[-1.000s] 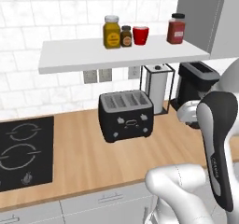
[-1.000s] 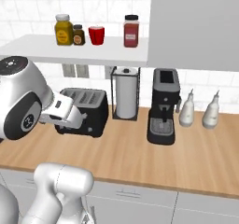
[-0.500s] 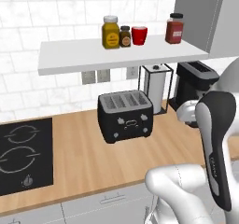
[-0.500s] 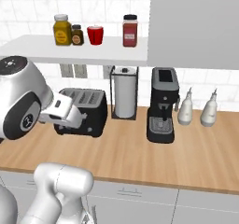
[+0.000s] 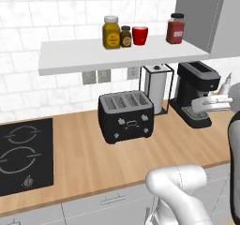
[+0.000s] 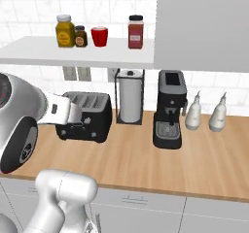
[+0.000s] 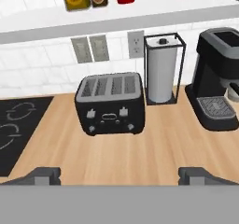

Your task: Gather all objects into one cabinet and sort the glasses and bowls to opposite sides.

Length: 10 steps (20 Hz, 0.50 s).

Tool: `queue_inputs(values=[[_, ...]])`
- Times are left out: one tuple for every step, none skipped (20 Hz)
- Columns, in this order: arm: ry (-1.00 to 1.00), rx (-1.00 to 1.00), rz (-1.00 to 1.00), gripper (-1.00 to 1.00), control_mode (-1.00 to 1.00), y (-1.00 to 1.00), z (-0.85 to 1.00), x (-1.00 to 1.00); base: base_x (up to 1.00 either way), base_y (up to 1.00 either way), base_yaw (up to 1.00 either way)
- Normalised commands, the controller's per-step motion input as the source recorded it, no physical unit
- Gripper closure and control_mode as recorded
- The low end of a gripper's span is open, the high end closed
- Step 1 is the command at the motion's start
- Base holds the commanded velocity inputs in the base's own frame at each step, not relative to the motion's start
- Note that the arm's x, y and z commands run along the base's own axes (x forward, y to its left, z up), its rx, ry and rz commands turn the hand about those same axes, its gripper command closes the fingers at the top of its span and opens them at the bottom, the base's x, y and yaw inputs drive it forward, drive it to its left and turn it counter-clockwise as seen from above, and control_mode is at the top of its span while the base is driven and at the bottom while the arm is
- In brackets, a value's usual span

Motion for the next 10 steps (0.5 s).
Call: queue_inputs(values=[[-0.46, 0.12, 0.08, -1.0, -1.0, 0.0, 0.54, 0.0, 0.0, 0.0, 0.0], [-0.39, 0.09, 0.07, -1.0, -1.0, 0.0, 0.36, 0.0, 0.0, 0.0, 0.0], [-0.36, 0.08, 0.05, -1.0, -1.0, 0.0, 0.34, 0.12, 0.0, 0.0, 0.0], [-0.34, 0.06, 0.03, -1.0, -1.0, 0.0, 0.39, 0.34, 0.0, 0.0, 0.0], [-0.15, 0.0, 0.0, -1.0, -1.0, 0.15, 0.11, 0.56, 0.0, 0.0, 0.0], [-0.13, 0.0, 0.0, -1.0, -1.0, 0.13, 0.13, 0.56, 0.0, 0.0, 0.0], [-0.12, 0.0, 0.0, -1.0, -1.0, 0.0, 0.17, 0.45, 0.0, 0.0, 0.0], [-0.11, 0.0, 0.0, -1.0, -1.0, 0.0, 0.17, 0.44, 0.0, 0.0, 0.0], [-0.05, 0.0, 0.0, -1.0, -1.0, 0.0, 0.3, 0.44, 0.0, 0.0, 0.0], [0.0, 0.0, 0.0, -1.0, -1.0, 0.0, 0.34, 0.42, 0.0, 0.0, 0.0]])
